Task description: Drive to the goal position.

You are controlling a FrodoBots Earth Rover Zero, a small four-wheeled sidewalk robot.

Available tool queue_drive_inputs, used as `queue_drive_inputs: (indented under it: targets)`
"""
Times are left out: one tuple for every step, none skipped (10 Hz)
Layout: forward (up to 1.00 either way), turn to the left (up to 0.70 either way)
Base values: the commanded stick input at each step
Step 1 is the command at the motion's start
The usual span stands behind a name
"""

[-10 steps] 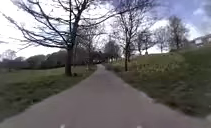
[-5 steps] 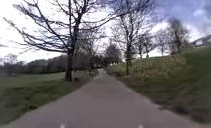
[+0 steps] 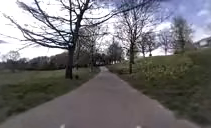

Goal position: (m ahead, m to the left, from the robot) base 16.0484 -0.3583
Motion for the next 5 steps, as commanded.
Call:
queue_drive_inputs:
  targets:
    - [0.85,0.01]
    - [0.85,0.01]
    - [0.85,0.01]
    - [0.85,0.01]
    - [0.85,-0.02]
